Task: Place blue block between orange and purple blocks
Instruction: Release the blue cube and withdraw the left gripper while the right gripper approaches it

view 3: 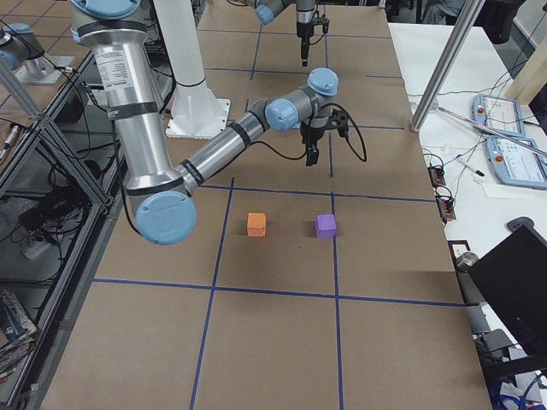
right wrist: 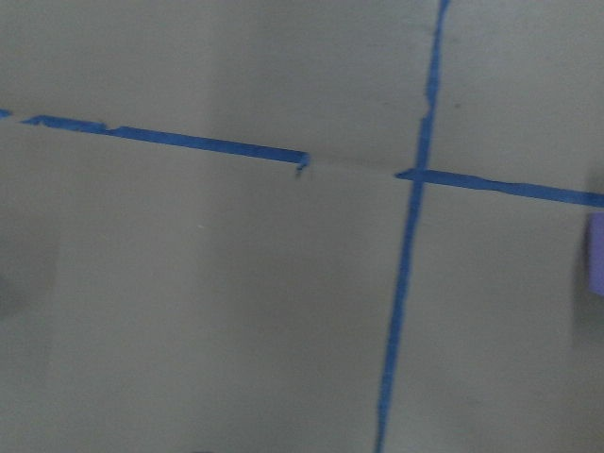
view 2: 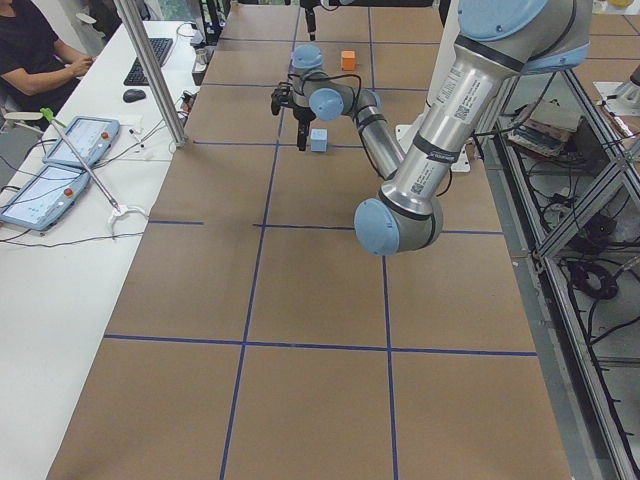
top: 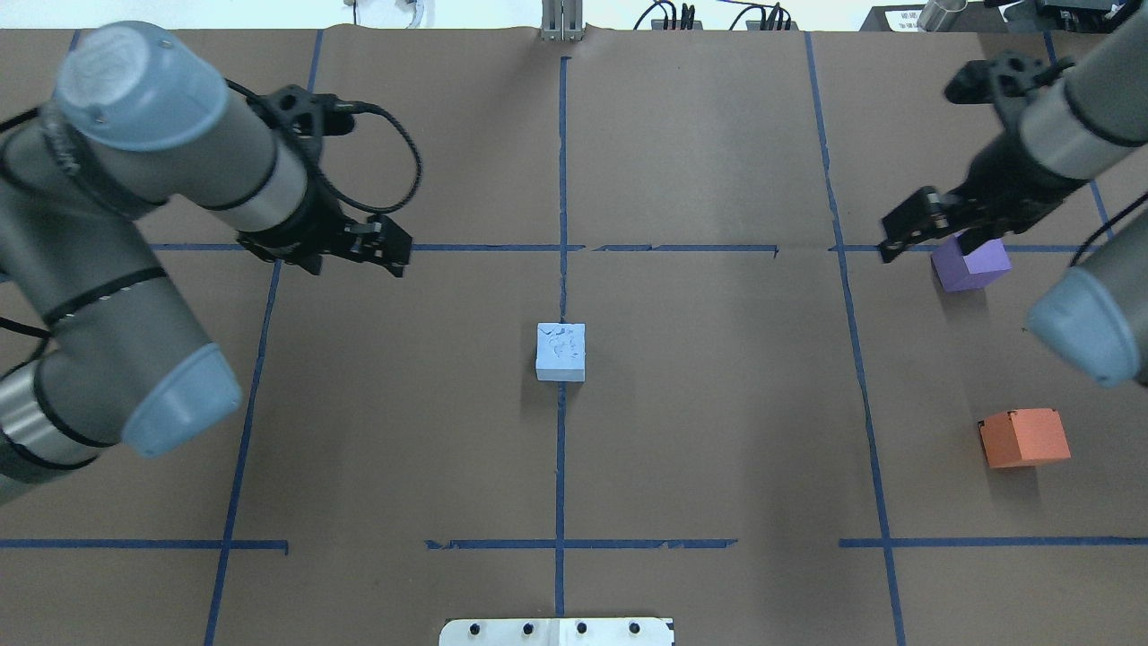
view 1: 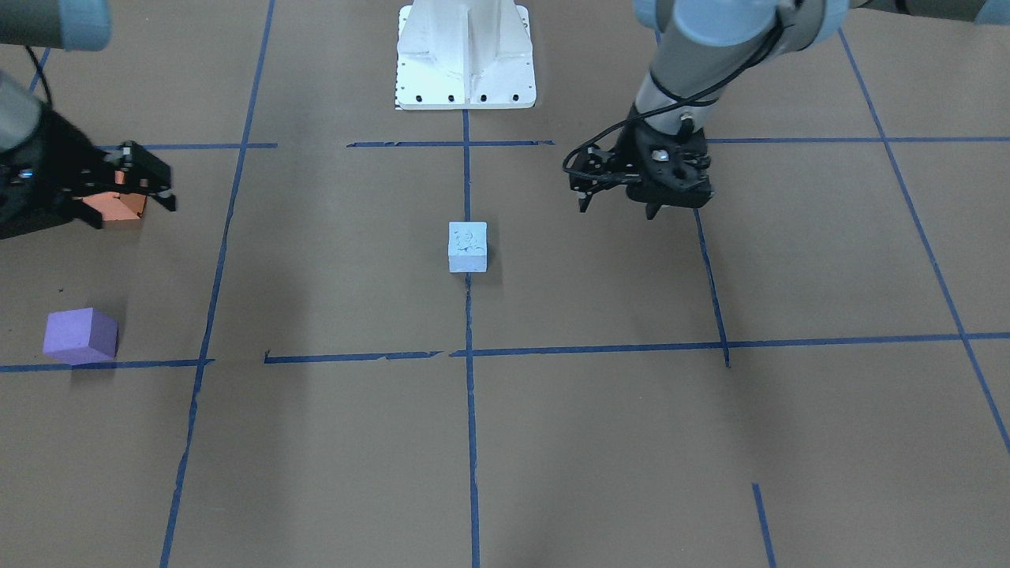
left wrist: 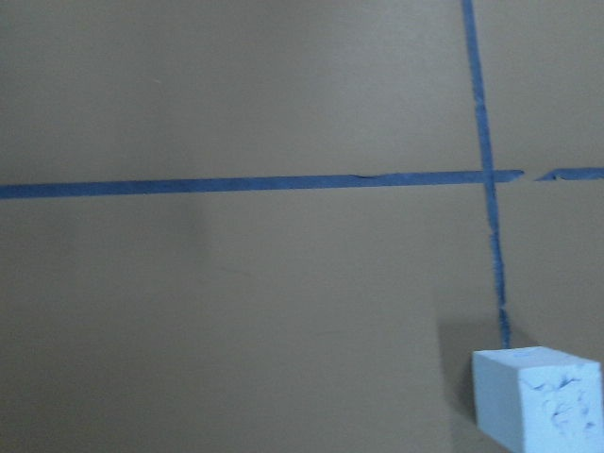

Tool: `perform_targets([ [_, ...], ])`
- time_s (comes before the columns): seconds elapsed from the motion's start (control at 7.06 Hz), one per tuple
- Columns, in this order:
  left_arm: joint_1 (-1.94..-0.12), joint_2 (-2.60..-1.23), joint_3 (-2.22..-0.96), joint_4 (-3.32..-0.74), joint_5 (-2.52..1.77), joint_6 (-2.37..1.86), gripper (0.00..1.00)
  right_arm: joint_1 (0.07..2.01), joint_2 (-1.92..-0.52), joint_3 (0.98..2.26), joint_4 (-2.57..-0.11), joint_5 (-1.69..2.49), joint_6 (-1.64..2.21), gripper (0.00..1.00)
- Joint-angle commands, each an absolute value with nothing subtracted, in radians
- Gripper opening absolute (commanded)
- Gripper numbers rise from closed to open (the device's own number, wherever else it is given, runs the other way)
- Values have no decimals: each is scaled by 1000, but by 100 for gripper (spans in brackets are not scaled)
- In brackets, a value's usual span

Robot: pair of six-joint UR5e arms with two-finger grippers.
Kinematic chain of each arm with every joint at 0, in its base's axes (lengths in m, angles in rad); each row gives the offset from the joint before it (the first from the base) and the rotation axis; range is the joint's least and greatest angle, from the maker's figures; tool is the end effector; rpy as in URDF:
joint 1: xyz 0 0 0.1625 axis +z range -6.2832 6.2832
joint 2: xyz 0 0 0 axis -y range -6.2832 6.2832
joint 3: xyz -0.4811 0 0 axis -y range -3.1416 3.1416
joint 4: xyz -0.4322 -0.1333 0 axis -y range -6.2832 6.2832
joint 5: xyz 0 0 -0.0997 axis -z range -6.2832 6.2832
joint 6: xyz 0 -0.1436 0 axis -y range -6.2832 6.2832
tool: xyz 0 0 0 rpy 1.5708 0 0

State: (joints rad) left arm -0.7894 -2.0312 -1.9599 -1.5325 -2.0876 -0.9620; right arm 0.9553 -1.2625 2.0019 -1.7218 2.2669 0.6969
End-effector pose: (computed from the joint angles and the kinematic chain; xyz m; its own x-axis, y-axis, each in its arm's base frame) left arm 0.4194 -0.5113 0.2826 0.6065 0.0946 -0.7894 0.0220 0.9905 0.1356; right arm -0.3182 -0.5214 0.3660 0.6311 -0.1266 0.7653 0.0980 0.9917 0.0833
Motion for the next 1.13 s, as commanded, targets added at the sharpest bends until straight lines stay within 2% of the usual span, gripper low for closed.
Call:
perform_targets([
  [0.0, -888, -1790, -2077, -1535, -2121, -753, 100, 714, -1070, 1968, -1721, 2056, 1033, 100],
  [0.14, -937, -1707, -2116, -1536, -2125, -680, 100, 657, -974, 1909, -1724, 2019, 1146, 99],
  [0.28, -943, -1624, -2162, -1536, -2140, -631, 100, 631, -848, 1797, -1729, 1997, 1185, 99],
  [0.57, -968, -1539, -2206, -1536, -2143, -592, 100, 580, -699, 1589, -1726, 1939, 1190, 99],
  [0.85, -968, -1532, -2212, -1536, -2143, -592, 100, 537, -646, 1395, -1567, 1905, 1193, 99],
  [0.99, -968, -1532, -2212, -1536, -2143, -592, 100, 528, -647, 1373, -1562, 1899, 1190, 99],
])
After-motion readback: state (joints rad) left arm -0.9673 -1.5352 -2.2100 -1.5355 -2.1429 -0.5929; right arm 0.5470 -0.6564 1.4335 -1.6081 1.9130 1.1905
